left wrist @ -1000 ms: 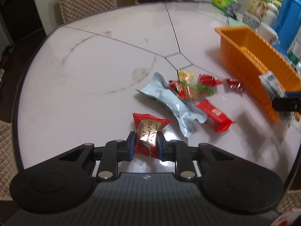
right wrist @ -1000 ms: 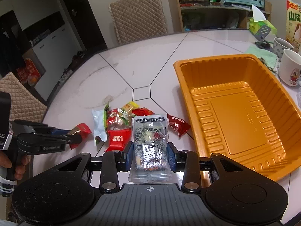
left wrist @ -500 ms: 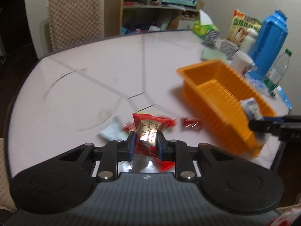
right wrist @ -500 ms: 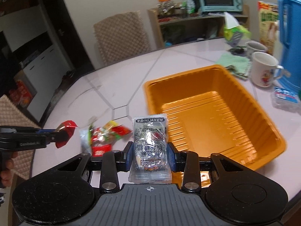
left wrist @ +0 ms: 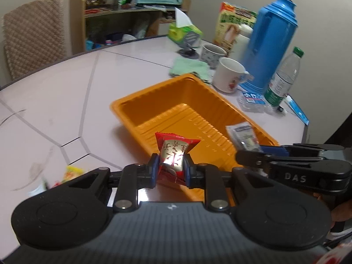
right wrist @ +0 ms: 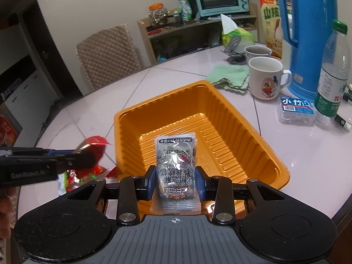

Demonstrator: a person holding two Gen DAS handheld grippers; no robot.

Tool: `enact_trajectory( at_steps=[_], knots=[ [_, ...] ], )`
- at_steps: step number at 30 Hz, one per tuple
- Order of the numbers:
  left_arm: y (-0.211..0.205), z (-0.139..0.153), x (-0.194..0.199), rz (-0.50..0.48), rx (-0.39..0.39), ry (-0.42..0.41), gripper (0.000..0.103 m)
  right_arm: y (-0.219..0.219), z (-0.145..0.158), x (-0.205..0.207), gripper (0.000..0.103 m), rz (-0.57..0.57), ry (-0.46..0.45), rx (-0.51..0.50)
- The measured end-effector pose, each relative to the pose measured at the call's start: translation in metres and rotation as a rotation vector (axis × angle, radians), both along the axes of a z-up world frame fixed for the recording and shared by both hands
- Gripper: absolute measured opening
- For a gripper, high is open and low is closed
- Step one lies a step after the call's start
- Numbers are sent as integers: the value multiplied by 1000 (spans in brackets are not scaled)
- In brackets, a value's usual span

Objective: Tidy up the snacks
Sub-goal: 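Carry the clear packet with the right tool while the left tool carries the red candy to the orange tray, then open the right tool over the tray while the left tool releases the red candy into it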

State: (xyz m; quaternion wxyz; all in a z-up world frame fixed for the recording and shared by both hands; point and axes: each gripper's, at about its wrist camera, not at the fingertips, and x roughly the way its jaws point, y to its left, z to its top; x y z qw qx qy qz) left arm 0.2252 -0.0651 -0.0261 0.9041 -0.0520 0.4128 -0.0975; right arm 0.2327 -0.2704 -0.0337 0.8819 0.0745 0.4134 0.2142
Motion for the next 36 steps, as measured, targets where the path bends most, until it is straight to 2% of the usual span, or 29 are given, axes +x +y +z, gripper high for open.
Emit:
enact_trajectory(
  at_steps=[6,16,24,36],
  knots=[
    [-29,-15,19,-31,13,33,21,-14,-6,10,38,-34,11,4],
    [-50,-29,40,-47,25,70,23,-31,-14,21,38,-71,33,1],
    [-54,-31,46,-42,25,75,28,-35,-15,27,38,-79,37,7],
    [-29,-19,36,14,-4,58,32,-31,-19,33,38,-79,50,19]
  ],
)
